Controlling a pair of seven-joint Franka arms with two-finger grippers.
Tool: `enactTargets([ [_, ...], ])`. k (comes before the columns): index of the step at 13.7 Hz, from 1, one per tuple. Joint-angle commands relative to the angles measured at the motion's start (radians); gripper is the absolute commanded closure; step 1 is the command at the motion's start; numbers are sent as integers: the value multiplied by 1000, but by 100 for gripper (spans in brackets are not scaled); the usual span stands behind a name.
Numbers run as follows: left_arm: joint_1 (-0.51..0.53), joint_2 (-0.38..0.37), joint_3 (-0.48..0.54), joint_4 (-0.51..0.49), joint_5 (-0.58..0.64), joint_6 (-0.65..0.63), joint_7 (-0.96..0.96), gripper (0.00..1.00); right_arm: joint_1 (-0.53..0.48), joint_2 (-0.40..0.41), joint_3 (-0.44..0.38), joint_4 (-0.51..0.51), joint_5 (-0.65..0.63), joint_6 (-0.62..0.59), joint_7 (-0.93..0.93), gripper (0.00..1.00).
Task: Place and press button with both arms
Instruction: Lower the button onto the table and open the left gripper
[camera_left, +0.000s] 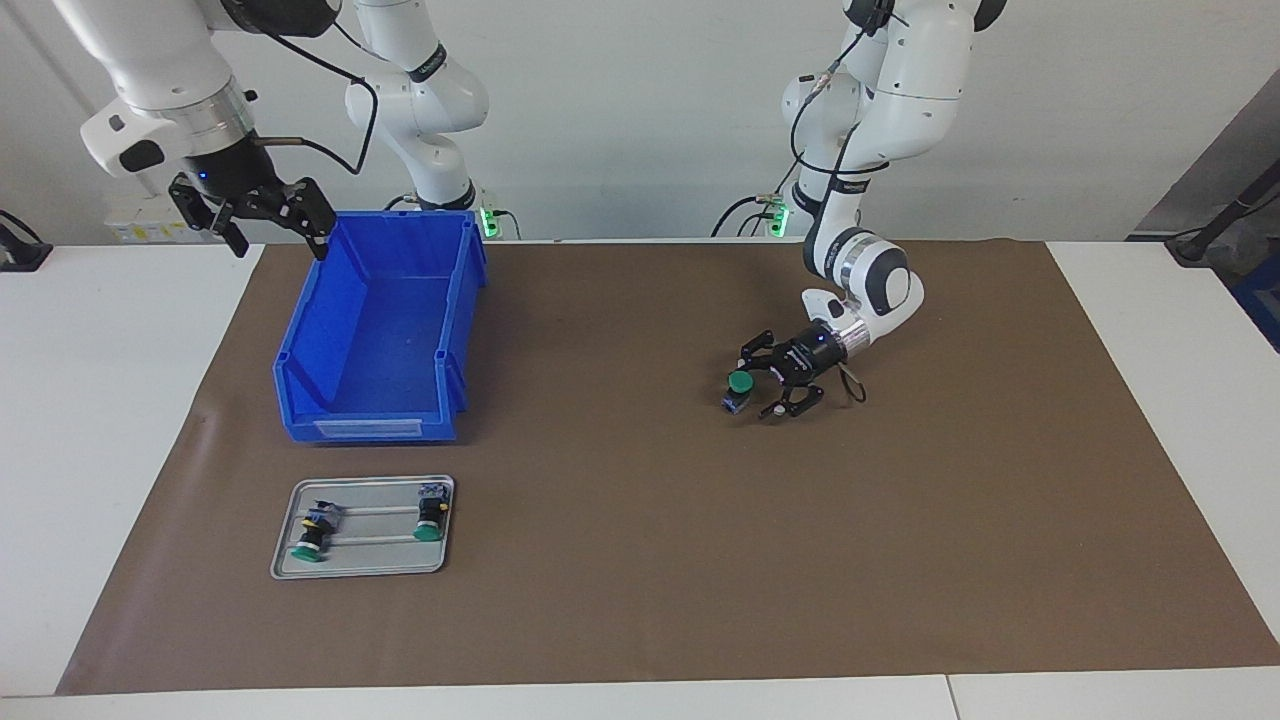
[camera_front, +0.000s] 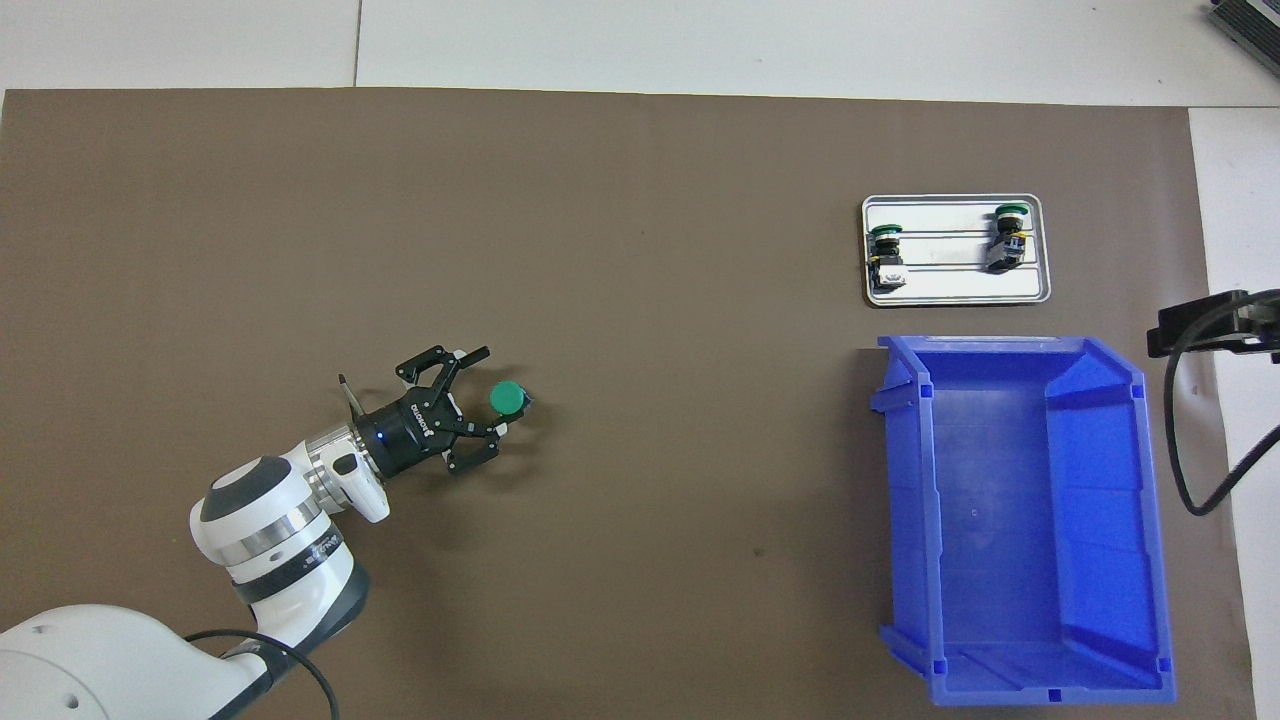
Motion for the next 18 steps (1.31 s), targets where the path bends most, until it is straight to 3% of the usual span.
enactTargets([
  [1,-19,-9,6,-20,-5,-11,-16,2,-3,-22,0,-24,10,-5,-10,0],
  [18,-51,-34,11,-32,-4,-7,-296,2,-3,-22,0,-24,10,-3,-10,0],
])
